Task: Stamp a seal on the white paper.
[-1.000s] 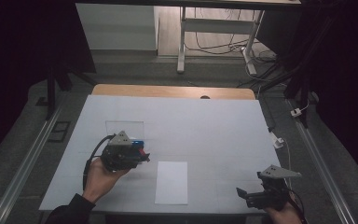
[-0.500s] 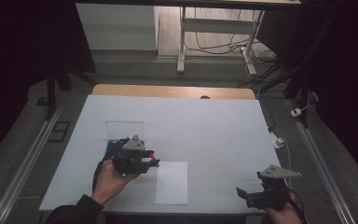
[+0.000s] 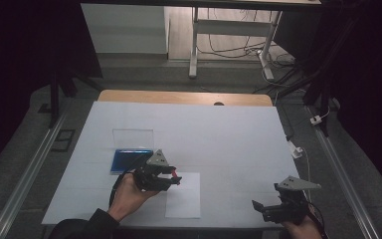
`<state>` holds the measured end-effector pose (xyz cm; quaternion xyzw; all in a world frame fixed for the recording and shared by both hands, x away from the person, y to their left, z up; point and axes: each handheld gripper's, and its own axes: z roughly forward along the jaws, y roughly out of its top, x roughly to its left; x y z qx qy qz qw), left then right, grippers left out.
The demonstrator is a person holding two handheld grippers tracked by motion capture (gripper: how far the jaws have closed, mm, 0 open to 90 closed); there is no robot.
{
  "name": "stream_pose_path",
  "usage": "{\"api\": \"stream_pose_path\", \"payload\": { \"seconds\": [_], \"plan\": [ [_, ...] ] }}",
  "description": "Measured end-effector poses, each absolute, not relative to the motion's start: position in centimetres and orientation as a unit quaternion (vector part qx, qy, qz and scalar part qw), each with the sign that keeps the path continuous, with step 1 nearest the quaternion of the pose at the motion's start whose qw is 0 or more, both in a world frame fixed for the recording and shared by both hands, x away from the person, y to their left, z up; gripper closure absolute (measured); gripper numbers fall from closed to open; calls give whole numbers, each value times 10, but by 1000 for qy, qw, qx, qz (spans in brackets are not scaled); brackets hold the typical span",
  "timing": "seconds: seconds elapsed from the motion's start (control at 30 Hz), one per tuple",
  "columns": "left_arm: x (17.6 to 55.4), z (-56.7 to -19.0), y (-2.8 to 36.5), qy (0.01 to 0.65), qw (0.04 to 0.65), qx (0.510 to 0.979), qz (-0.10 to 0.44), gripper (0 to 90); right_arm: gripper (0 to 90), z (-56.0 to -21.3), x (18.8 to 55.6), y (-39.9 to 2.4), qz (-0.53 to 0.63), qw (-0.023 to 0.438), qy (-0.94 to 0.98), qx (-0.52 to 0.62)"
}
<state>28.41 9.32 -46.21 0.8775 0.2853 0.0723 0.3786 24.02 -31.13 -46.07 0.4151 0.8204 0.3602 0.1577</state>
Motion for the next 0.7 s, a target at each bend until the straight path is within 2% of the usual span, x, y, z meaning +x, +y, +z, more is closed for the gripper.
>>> {"api": "stream_pose_path", "payload": {
  "seconds": [0.7],
  "plan": [
    [285,-478,70,266,350,896,58,581,3,-461,240,-311,361,157,820,416]
  ]
}}
